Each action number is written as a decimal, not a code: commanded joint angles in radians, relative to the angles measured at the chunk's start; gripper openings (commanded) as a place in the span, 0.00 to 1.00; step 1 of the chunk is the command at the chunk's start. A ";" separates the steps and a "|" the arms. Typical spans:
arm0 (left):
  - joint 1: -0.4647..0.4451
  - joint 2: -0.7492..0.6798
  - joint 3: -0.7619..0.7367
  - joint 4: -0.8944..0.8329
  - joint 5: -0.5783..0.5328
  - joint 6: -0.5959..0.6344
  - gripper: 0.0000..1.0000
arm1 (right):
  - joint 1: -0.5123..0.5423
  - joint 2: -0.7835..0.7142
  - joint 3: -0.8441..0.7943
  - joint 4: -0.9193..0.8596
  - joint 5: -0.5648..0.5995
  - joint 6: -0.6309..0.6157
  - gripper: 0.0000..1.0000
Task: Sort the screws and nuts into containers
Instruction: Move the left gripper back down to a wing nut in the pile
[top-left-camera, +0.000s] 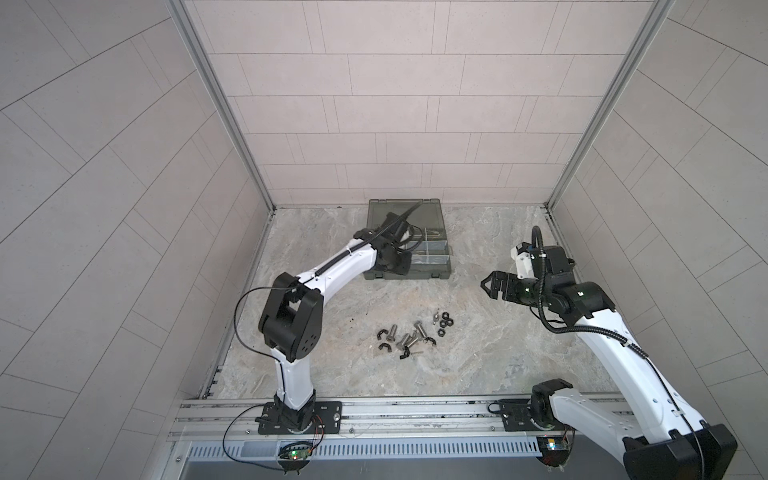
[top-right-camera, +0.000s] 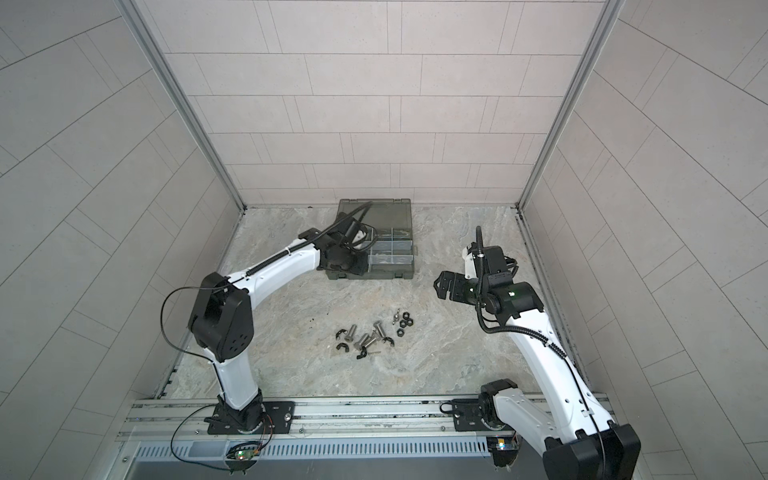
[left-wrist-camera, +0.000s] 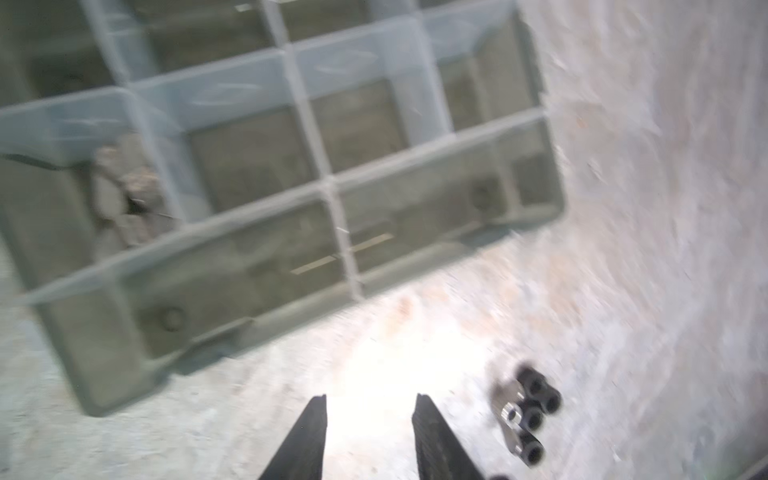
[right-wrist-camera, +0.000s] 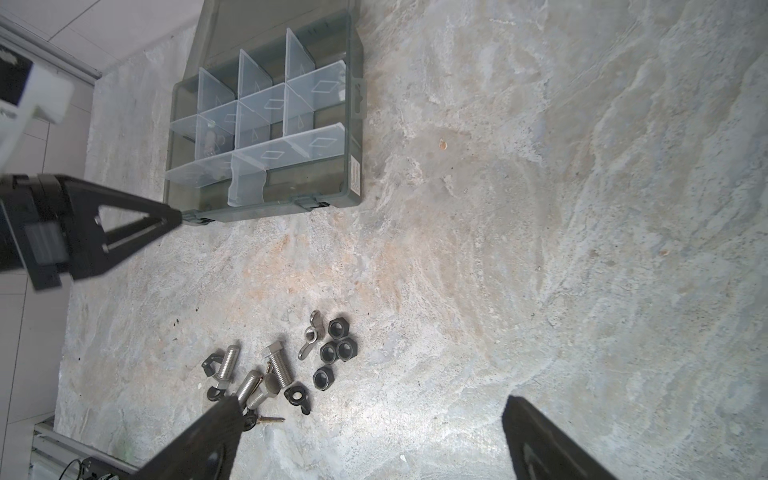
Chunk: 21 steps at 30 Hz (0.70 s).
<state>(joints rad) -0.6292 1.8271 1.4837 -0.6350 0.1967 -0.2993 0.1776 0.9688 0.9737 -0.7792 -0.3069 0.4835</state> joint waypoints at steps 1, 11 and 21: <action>-0.078 -0.031 -0.091 0.066 0.009 -0.023 0.42 | -0.004 -0.061 -0.014 -0.055 0.028 0.003 0.99; -0.233 -0.011 -0.204 0.136 -0.036 -0.068 0.42 | -0.003 -0.191 -0.054 -0.133 0.042 0.006 0.99; -0.299 0.052 -0.183 0.155 -0.066 -0.086 0.42 | -0.004 -0.234 -0.068 -0.155 0.035 0.009 0.99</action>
<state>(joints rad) -0.9195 1.8488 1.2873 -0.4839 0.1532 -0.3748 0.1772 0.7509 0.9104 -0.9062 -0.2832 0.4839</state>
